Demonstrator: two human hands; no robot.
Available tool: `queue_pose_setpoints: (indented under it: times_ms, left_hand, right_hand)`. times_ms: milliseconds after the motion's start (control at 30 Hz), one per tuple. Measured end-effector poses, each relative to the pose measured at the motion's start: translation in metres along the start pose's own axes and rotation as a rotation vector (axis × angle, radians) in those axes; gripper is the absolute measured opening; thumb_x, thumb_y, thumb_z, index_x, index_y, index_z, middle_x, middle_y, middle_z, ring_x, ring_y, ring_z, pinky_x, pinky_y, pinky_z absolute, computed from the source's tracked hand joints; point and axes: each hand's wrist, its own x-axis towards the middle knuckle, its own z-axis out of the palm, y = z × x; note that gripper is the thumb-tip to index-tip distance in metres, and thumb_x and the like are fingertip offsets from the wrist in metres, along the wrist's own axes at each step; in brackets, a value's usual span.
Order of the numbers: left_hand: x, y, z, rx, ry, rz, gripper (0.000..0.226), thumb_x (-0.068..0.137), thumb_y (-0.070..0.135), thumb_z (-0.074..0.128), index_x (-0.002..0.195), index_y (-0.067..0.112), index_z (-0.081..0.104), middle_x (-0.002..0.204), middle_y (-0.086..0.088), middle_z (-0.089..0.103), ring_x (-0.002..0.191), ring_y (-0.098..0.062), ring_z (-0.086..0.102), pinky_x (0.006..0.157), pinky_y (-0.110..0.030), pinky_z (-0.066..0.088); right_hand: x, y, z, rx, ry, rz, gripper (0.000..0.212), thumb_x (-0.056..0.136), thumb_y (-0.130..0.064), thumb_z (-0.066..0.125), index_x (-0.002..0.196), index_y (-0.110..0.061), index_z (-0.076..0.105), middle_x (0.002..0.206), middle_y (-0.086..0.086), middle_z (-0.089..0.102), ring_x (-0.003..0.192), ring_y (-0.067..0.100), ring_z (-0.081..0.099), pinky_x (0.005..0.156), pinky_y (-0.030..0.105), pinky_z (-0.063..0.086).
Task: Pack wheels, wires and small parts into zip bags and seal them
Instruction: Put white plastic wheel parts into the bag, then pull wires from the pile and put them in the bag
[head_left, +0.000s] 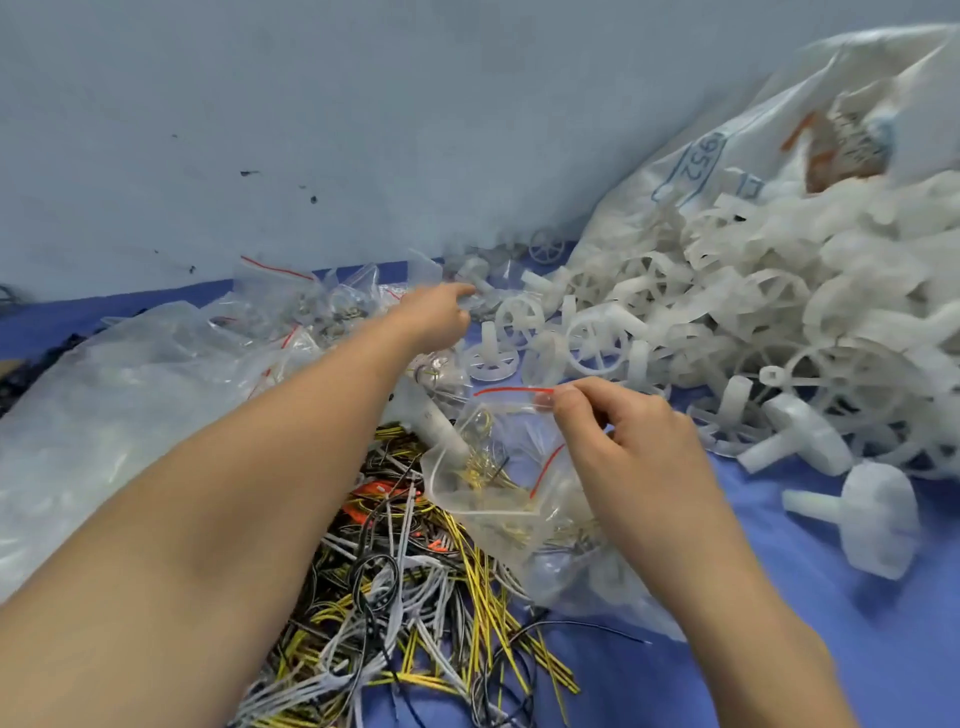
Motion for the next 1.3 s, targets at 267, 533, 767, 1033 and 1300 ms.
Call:
queue_pose_setpoints:
  times_ms: [267,533,767,1033,1300]
  left_hand:
    - [0.007,0.009,-0.003,-0.371,0.217,-0.247,0.028,0.099,0.01,0.039,0.118,-0.003,0.055,0.122,-0.02,0.057,0.103,-0.034,0.054,0.079,-0.031,0.038]
    - [-0.041,0.022,-0.062,-0.57,0.64,-0.024,0.038,0.101,0.017,0.044,0.136,0.008,0.056,0.133,-0.003,0.061,0.12,-0.015,0.057,0.103,-0.025,0.043]
    - [-0.174,0.034,-0.073,-0.803,0.802,0.128,0.025,0.101,0.016,0.054,0.123,0.017,0.064,0.106,0.005,0.069,0.086,-0.006,0.067,0.073,-0.029,0.06]
    - [-0.274,0.024,-0.042,-0.971,0.598,0.01,0.021,0.097,0.015,0.061,0.103,0.032,0.072,0.084,0.01,0.073,0.069,-0.021,0.068,0.05,-0.023,0.055]
    - [-0.273,0.044,-0.04,-1.198,0.507,0.009,0.023,0.099,0.01,0.055,0.113,0.022,0.069,0.091,0.008,0.074,0.081,-0.009,0.073,0.059,-0.022,0.057]
  right_hand:
    - [-0.001,0.006,-0.003,0.024,0.011,-0.002,0.033,0.097,-0.04,0.047,0.085,-0.019,0.07,0.056,-0.012,0.052,0.062,0.01,0.048,0.063,0.028,0.039]
    - [-0.005,-0.002,-0.01,0.014,0.008,-0.023,0.035,0.097,-0.039,0.045,0.085,-0.016,0.069,0.056,-0.005,0.051,0.057,0.013,0.045,0.057,0.029,0.036]
    - [-0.017,-0.009,-0.013,-0.03,0.011,-0.021,0.033,0.098,-0.039,0.044,0.089,-0.022,0.072,0.06,-0.008,0.057,0.064,0.011,0.051,0.058,0.027,0.038]
    - [-0.036,-0.012,-0.019,-0.166,0.026,-0.046,0.029,0.098,-0.039,0.045,0.087,-0.025,0.068,0.063,-0.015,0.058,0.074,0.004,0.053,0.063,0.019,0.039]
    - [-0.042,-0.016,-0.02,-0.222,0.074,-0.072,0.031,0.097,-0.042,0.044,0.09,-0.028,0.07,0.061,-0.017,0.057,0.067,0.005,0.054,0.059,0.029,0.041]
